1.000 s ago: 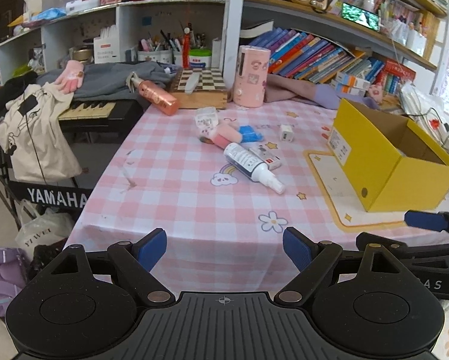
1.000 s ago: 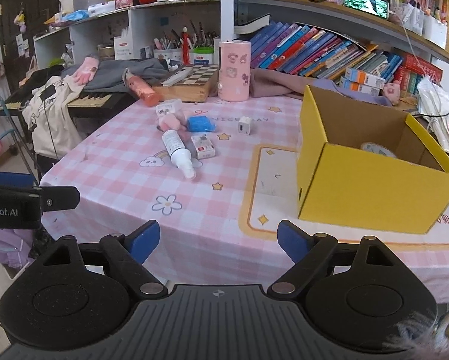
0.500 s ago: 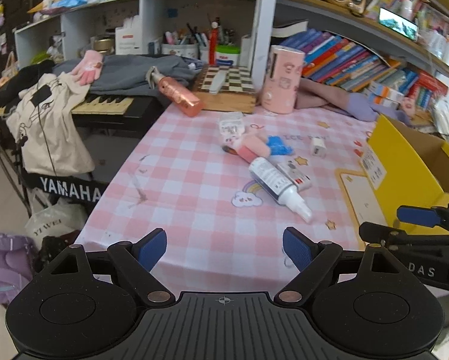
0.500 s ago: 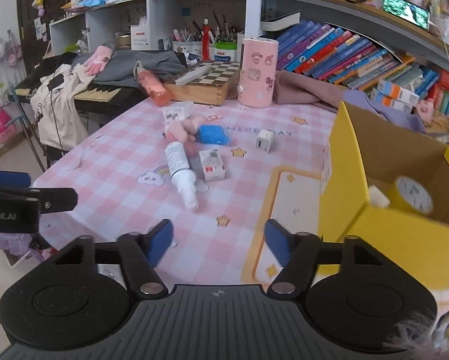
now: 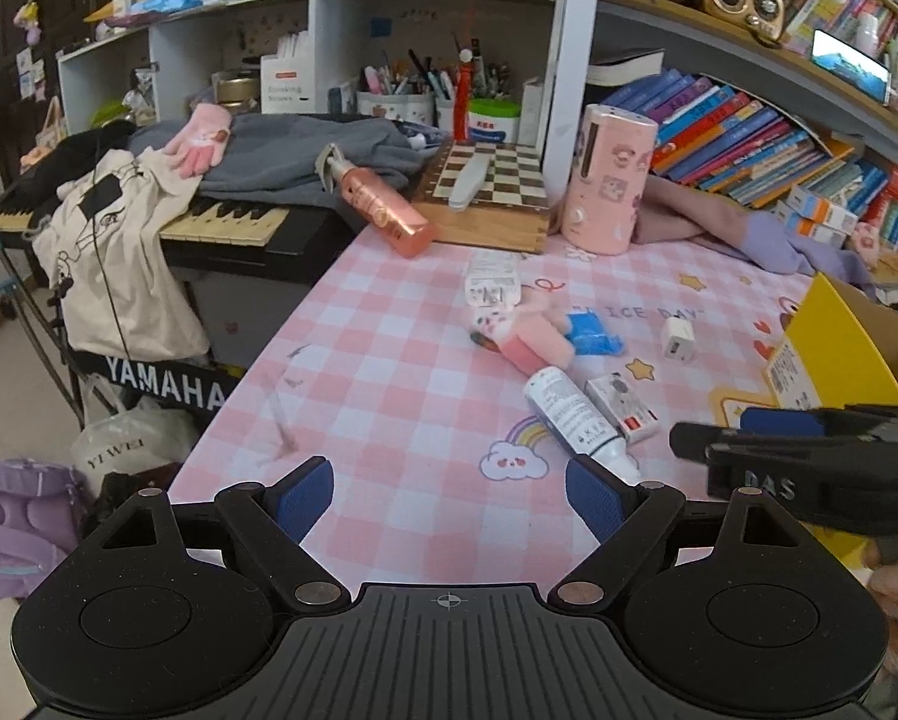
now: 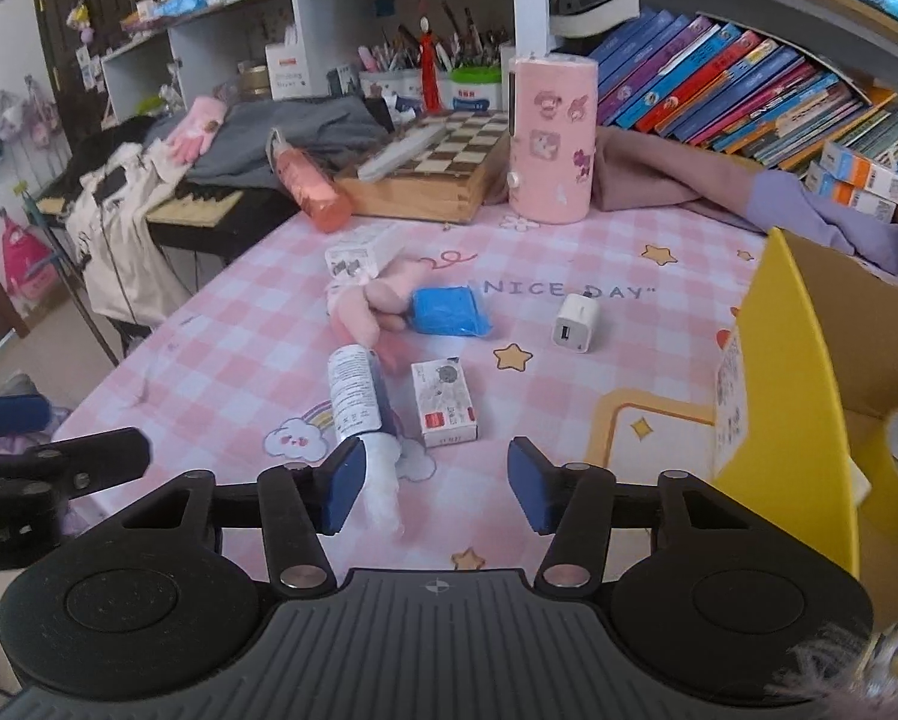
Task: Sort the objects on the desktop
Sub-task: 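Move the right tool to the white card box while the left tool approaches the white tube, then close the right tool on the white card box while the left tool grips the white tube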
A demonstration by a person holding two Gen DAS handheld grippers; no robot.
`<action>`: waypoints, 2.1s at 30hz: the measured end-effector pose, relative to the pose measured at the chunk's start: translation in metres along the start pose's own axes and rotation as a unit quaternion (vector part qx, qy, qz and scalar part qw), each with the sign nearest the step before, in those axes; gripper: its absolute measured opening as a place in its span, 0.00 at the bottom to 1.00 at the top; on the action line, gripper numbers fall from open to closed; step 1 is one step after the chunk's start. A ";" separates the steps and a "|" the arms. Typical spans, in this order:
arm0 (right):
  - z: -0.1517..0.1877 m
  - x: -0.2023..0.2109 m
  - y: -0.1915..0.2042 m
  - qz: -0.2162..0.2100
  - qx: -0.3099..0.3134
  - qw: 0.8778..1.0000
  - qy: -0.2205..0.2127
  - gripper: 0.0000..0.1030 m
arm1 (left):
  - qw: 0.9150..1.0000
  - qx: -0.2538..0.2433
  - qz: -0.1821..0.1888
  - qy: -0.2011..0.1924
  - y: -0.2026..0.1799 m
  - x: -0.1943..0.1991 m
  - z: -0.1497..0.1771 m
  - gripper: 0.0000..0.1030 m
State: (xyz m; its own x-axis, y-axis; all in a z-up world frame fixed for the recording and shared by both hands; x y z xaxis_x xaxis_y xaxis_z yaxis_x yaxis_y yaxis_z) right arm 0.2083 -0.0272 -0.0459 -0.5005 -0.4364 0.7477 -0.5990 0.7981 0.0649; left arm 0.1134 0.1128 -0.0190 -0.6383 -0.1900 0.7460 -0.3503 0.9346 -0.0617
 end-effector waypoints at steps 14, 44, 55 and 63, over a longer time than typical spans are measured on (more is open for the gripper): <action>-0.035 -0.088 -0.008 -0.007 0.023 0.997 0.078 0.39 | 1.000 0.014 -0.014 0.015 -0.005 -0.025 -0.021 0.85; -0.018 -0.078 -0.047 0.029 0.015 0.995 0.097 0.28 | 0.993 -0.049 0.066 0.086 -0.076 -0.127 -0.041 0.47; -0.017 -0.079 -0.045 0.024 0.031 0.995 0.087 0.27 | 0.991 -0.060 0.080 0.092 -0.066 -0.132 -0.037 0.34; -0.020 -0.059 -0.052 0.014 -0.006 0.998 0.065 0.27 | 0.990 -0.024 0.106 0.090 -0.042 -0.104 -0.033 0.31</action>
State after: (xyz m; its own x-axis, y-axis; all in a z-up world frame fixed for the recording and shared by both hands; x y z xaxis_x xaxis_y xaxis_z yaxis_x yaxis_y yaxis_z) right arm 0.2813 -0.0346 -0.0805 -0.4317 -0.3569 0.8284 -0.5773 0.8150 0.0503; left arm 0.2174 0.1033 -0.0721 -0.5608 0.0651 0.8254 -0.1856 0.9617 -0.2019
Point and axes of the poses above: each gripper's, at about its wrist camera, not at the fingertips, and x roughly against the way its jaws point, y to its left, z to its underside, the point moved 2 cm from there along -x, roughly the way its jaws point, and after that the axes turned 5 degrees about y, right-handed, at the moved point
